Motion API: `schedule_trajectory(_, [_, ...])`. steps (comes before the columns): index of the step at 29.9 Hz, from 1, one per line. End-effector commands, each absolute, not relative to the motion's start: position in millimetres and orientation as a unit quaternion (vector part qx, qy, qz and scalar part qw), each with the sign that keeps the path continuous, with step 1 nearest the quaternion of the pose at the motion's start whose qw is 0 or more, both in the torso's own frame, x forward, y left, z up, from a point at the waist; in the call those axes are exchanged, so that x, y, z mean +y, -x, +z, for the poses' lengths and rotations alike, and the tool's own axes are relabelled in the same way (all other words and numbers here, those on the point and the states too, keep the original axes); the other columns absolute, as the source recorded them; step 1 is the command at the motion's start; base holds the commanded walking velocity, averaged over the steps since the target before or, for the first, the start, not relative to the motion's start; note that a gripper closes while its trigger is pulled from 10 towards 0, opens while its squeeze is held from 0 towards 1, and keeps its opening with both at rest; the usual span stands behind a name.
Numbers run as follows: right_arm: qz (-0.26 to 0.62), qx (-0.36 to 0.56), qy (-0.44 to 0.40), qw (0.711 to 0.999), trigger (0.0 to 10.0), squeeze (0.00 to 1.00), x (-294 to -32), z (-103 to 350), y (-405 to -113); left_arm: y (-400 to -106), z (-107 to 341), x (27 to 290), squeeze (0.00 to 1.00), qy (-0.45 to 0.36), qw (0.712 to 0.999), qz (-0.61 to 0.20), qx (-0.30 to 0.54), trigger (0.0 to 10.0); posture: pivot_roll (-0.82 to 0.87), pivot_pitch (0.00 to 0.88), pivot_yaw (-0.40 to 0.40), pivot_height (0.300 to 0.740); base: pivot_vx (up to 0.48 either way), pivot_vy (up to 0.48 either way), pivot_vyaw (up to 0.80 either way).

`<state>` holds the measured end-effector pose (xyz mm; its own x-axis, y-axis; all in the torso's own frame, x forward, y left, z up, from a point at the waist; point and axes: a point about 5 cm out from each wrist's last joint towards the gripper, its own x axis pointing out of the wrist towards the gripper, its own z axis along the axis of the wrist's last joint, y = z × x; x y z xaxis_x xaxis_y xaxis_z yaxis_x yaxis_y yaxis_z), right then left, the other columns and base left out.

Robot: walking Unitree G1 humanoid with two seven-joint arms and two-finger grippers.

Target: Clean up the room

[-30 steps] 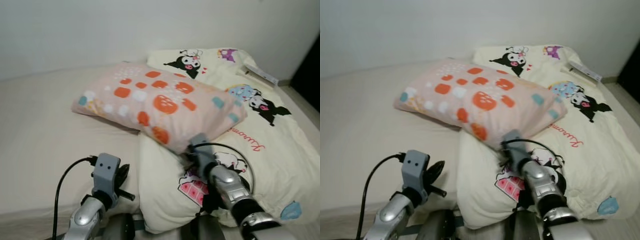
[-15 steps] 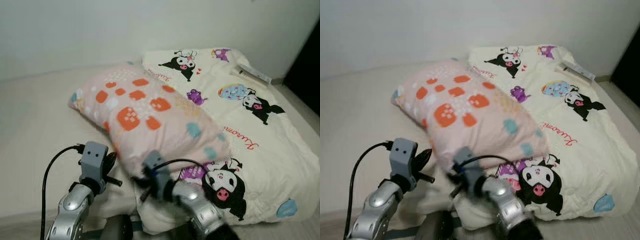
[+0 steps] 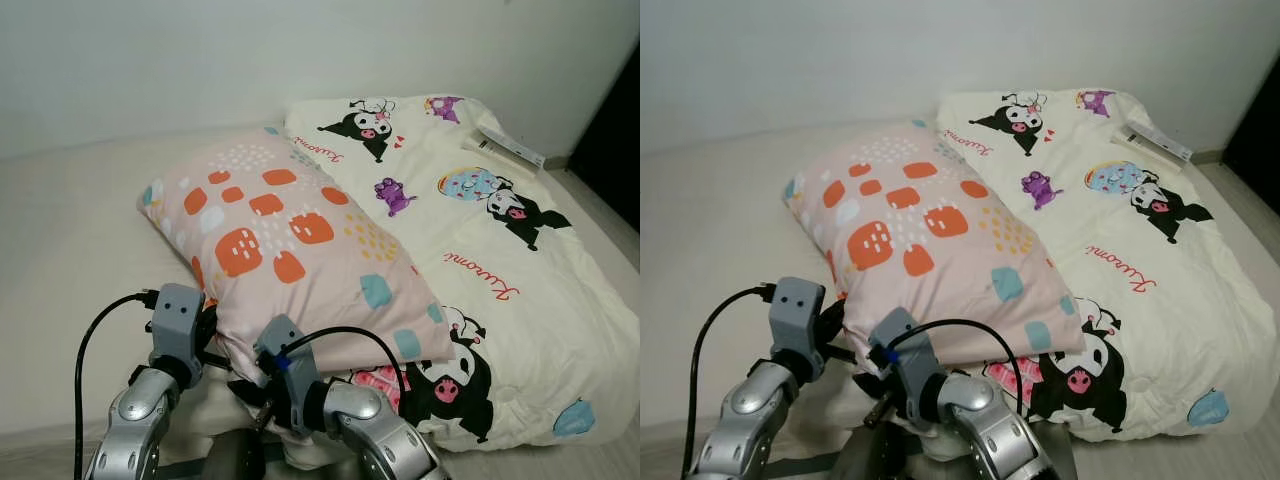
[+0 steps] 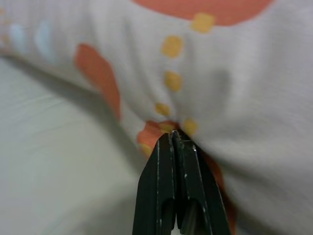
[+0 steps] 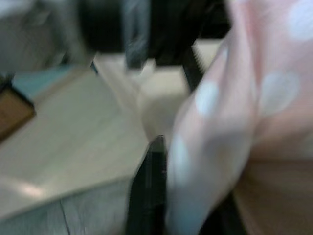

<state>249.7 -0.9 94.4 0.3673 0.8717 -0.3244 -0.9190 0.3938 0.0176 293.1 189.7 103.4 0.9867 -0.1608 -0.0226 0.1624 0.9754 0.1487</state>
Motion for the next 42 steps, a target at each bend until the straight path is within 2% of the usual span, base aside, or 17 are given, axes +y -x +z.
schedule_trajectory(1, [0.58,0.152,0.091,0.795,10.0,1.0,10,90,-234,-293,96,203,0.0,-0.108,0.993,-0.046,0.026,10.0,0.04,0.203,0.045,0.612,0.0,0.0,0.0])
schedule_trajectory(6, [0.568,0.167,0.093,0.8,10.0,1.0,5,90,-233,-297,93,222,0.0,-0.138,0.989,0.013,0.043,10.0,0.03,0.202,0.047,0.612,0.0,0.0,0.0])
schedule_trajectory(10, [0.535,0.124,0.081,0.832,10.0,1.0,4,107,-245,-301,96,243,0.0,-0.173,0.982,0.063,0.049,10.0,0.04,0.204,0.051,0.612,0.0,0.0,0.0])
schedule_trajectory(11, [0.513,0.089,0.067,0.851,10.0,0.31,3,118,-254,-302,97,251,0.0,-0.186,0.978,0.082,0.051,10.0,0.04,0.206,0.052,0.612,0.0,0.0,0.0])
schedule_trajectory(12, [0.49,0.052,0.036,0.87,10.0,0.0,0,133,-264,-303,99,259,0.0,-0.193,0.974,0.104,0.054,10.0,0.04,0.207,0.053,0.612,0.0,0.0,0.0])
schedule_trajectory(18, [0.409,-0.023,-0.036,0.912,10.0,0.0,-20,167,-293,-303,103,278,0.0,-0.207,0.965,0.15,0.059,10.0,0.04,0.212,0.051,0.612,0.0,0.0,0.0])
schedule_trajectory(20, [0.356,-0.041,-0.044,0.932,10.0,0.0,-40,175,-312,-303,105,285,0.0,-0.212,0.961,0.165,0.061,10.0,0.04,0.214,0.051,0.612,0.0,0.0,0.0])
schedule_trajectory(21, [0.291,-0.047,-0.043,0.955,10.0,0.0,-67,181,-333,-303,106,292,0.0,-0.212,0.959,0.178,0.064,10.0,0.04,0.218,0.052,0.612,0.0,0.0,0.0])
schedule_trajectory(22, [0.291,-0.047,-0.043,0.955,10.0,0.0,-67,181,-333,-303,106,292,0.0,-0.212,0.959,0.178,0.064,10.0,0.04,0.218,0.052,0.612,0.0,0.0,0.0])
schedule_trajectory(24, [0.187,-0.038,-0.022,0.981,10.0,0.0,-124,185,-363,-303,108,303,0.0,-0.191,0.961,0.189,0.068,10.0,0.04,0.219,0.052,0.612,0.0,0.0,0.0])
schedule_trajectory(28, [0.162,-0.031,-0.015,0.986,10.0,0.0,-141,185,-369,-304,108,304,0.0,-0.179,0.963,0.188,0.068,10.0,0.04,0.225,0.05,0.612,0.0,0.0,0.0])
schedule_trajectory(29, [0.13,-0.011,-0.009,0.991,10.0,1.0,-164,180,-374,-307,107,298,0.03,-0.132,0.976,0.159,0.068,10.0,0.04,0.227,0.046,0.612,0.0,0.0,0.0])
schedule_trajectory(30, [0.097,0.009,-0.014,0.995,10.0,1.0,-185,174,-376,-311,105,286,1.0,-0.064,0.988,0.118,0.073,10.0,0.04,0.227,0.046,0.612,0.0,0.0,0.0])
schedule_trajectory(33, [0.097,0.009,-0.014,0.995,10.0,1.0,-185,174,-376,-311,105,286,1.0,-0.064,0.988,0.118,0.073,10.0,0.04,0.227,0.046,0.612,0.0,0.0,0.0])
schedule_trajectory(35, [0.067,0.046,-0.035,0.996,10.0,1.0,-212,159,-374,-312,99,261,1.0,0.059,0.994,0.043,0.078,10.0,0.04,0.231,0.049,0.612,0.0,0.0,0.0])
schedule_trajectory(38, [0.059,0.068,-0.052,0.995,10.0,1.0,-227,147,-369,-309,94,241,1.0,0.145,0.986,-0.013,0.079,10.0,0.04,0.234,0.052,0.612,0.0,0.0,0.0])
schedule_trajectory(42, [0.054,0.079,-0.063,0.993,10.0,1.0,-234,142,-367,-308,91,233,1.0,0.163,0.982,-0.033,0.085,10.0,0.04,0.235,0.053,0.612,0.0,0.0,0.0])
